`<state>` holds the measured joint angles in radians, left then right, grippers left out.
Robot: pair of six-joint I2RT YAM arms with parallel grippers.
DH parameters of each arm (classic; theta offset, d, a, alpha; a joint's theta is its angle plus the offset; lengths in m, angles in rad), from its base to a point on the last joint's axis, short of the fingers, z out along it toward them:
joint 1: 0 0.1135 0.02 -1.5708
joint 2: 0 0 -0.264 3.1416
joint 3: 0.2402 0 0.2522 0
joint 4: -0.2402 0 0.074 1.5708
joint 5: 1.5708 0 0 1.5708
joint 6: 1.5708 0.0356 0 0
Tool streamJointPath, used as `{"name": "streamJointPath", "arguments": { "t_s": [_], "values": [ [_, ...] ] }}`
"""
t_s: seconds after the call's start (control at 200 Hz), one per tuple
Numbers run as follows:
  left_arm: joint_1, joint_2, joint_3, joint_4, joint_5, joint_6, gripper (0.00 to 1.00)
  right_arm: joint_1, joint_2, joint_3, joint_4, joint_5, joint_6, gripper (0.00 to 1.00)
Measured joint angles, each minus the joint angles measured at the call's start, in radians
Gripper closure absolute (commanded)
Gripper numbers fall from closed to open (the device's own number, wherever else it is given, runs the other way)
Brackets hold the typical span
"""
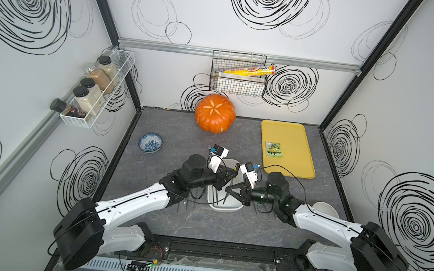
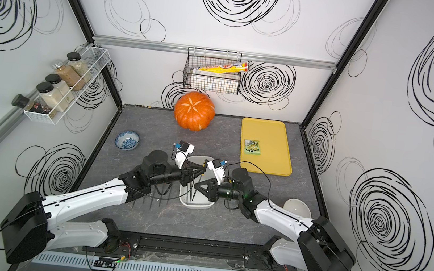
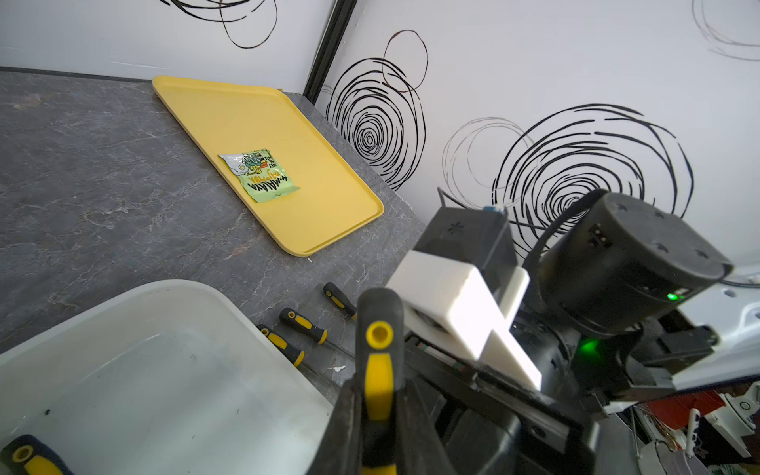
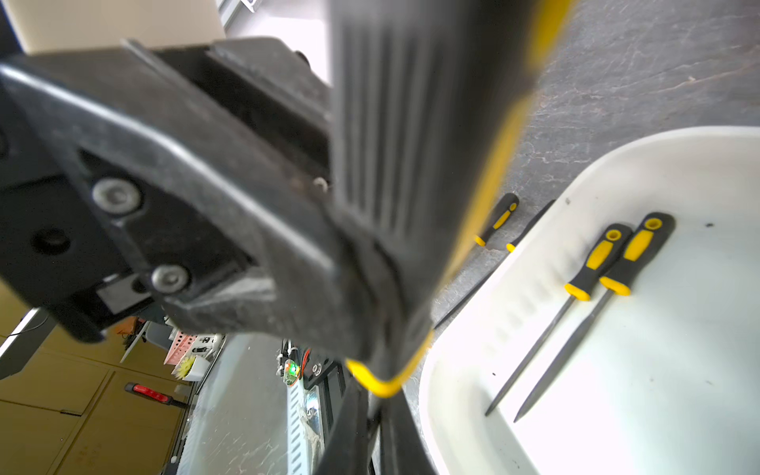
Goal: Take the file tool out of the storage box
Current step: Pick up the file tool from the storage box, then place the file tool at the center of the board.
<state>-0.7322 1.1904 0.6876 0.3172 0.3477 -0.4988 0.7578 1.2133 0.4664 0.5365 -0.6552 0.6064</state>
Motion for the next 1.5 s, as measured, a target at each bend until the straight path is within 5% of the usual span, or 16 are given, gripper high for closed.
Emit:
{"name": "streamJointPath", "arguments": {
  "t_s": [0.02, 0.03, 0.055, 0.32, 0.561, 0.906, 1.221, 1.502],
  "values": [
    [-0.001, 0.0, -0.001, 0.0, 0.0, -0.001, 0.33, 0.0, -0.009, 0.003, -0.028, 0.013, -0.006, 1.0],
    [-0.001, 0.0, -0.002, 0.001, 0.001, -0.002, 0.1, 0.0, -0.012, 0.005, -0.043, 0.019, -0.011, 1.0],
    [-0.001, -0.001, -0.003, 0.002, 0.002, -0.003, 0.01, 0.0, -0.026, 0.012, -0.092, 0.04, -0.019, 1.0],
    [0.02, -0.066, -0.005, -0.089, -0.076, -0.037, 0.01, 0.005, -0.103, 0.275, -0.859, 0.543, -0.072, 1.0],
    [0.067, -0.092, -0.005, -0.158, -0.083, -0.063, 0.01, -0.011, 0.048, 0.36, -1.362, 0.89, -0.018, 1.0],
    [0.067, -0.086, 0.016, -0.209, -0.042, -0.067, 0.01, -0.161, 0.185, 0.366, -1.562, 1.01, 0.023, 1.0],
    [0.067, -0.086, 0.021, -0.209, -0.005, -0.074, 0.01, -0.179, 0.445, 0.406, -1.581, 1.016, 0.018, 1.0],
    [0.067, -0.071, 0.027, -0.208, 0.035, -0.085, 0.01, -0.185, 0.499, 0.431, -1.581, 0.998, -0.014, 1.0]
  ]
}}
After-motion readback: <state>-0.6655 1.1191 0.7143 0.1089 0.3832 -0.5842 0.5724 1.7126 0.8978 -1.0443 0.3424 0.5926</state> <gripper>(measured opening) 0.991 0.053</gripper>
